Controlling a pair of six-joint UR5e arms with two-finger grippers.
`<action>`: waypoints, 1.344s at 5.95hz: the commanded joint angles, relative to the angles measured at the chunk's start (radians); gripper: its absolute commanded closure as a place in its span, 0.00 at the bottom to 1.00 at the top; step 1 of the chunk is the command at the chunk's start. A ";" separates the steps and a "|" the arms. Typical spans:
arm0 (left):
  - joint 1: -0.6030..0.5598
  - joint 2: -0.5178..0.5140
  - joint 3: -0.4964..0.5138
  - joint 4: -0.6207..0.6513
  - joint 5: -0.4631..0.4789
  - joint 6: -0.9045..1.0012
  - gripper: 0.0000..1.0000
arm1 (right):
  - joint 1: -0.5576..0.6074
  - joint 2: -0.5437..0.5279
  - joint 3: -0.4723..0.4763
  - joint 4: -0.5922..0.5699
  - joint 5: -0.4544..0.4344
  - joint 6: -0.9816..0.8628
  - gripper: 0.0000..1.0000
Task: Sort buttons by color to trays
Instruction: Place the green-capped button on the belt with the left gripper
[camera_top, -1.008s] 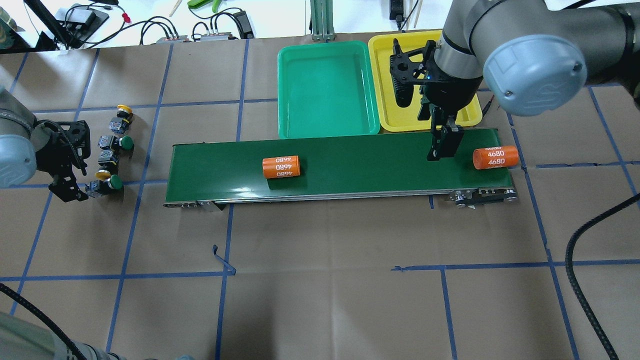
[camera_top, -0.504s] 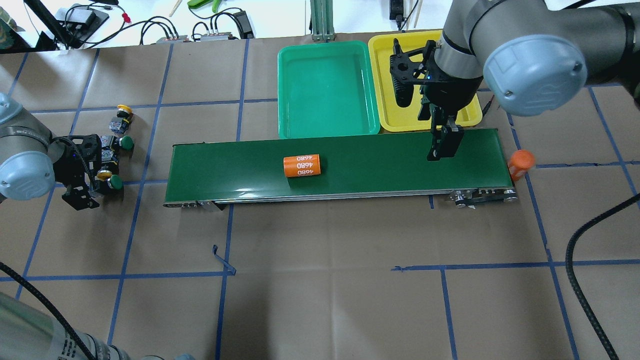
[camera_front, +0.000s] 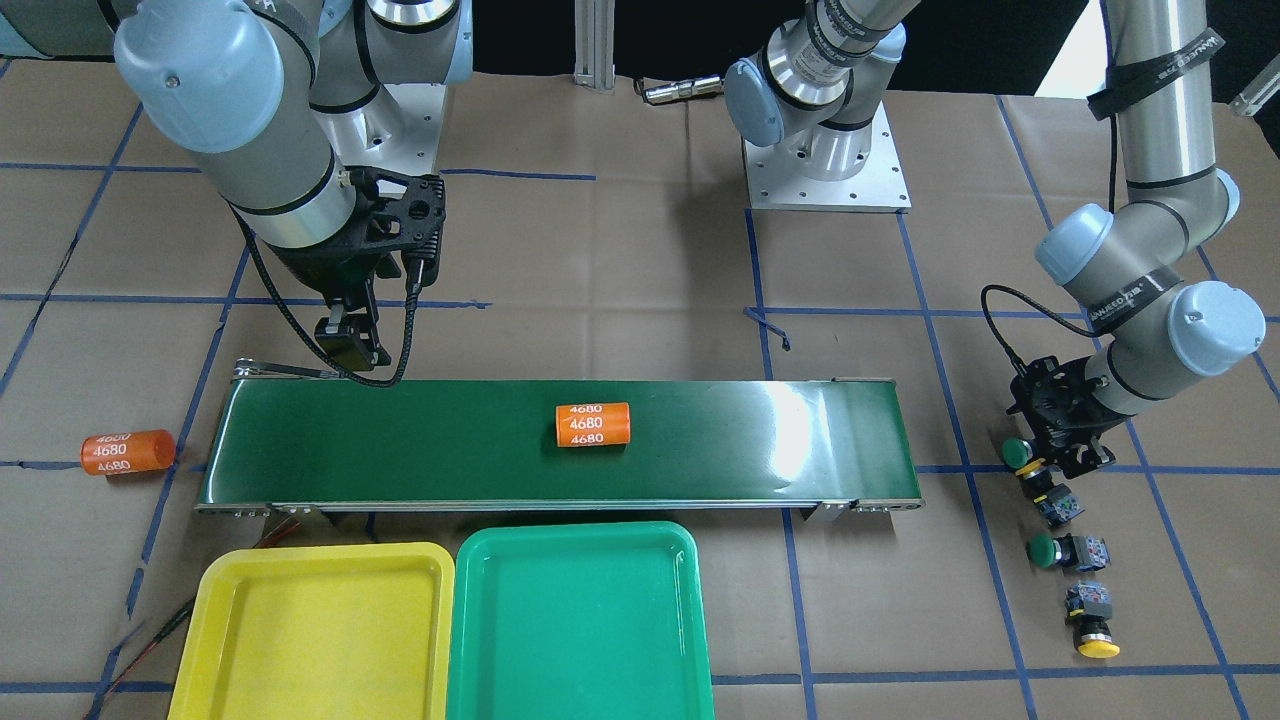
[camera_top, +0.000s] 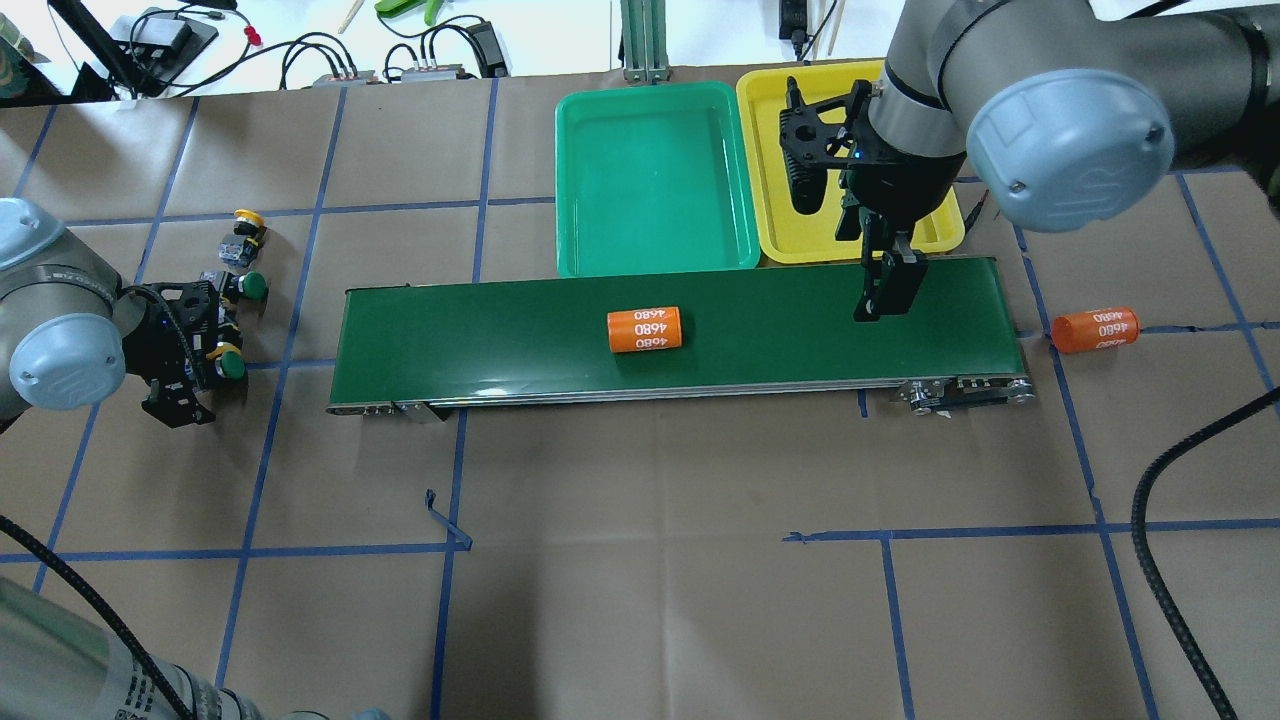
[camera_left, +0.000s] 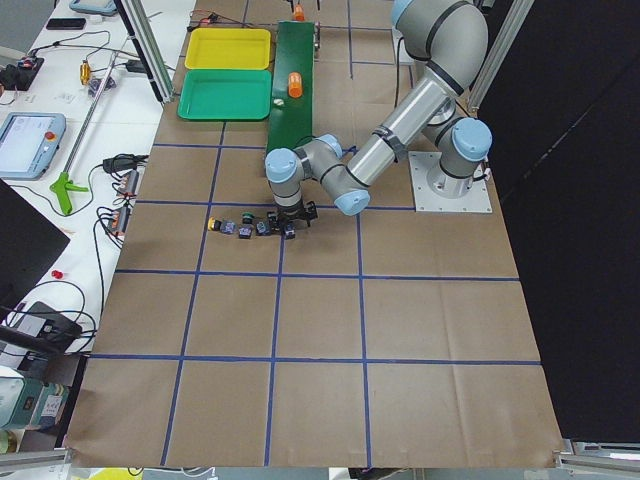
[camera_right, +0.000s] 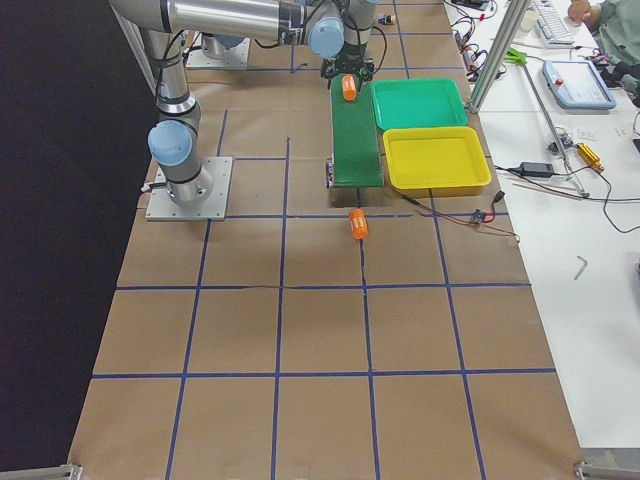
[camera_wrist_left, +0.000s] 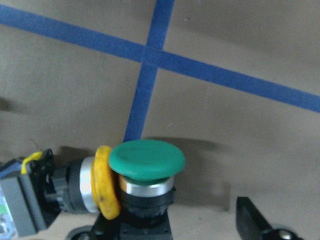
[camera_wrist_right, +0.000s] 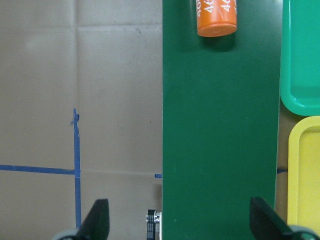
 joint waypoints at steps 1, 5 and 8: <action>-0.006 0.039 0.002 -0.001 0.002 0.002 0.87 | 0.000 0.000 0.000 0.000 -0.001 0.000 0.00; -0.288 0.240 0.013 -0.159 0.007 -0.156 0.93 | 0.000 0.001 0.000 0.000 0.002 -0.005 0.00; -0.525 0.229 0.011 -0.165 0.007 -0.348 0.92 | 0.000 0.001 0.000 0.002 0.002 -0.005 0.00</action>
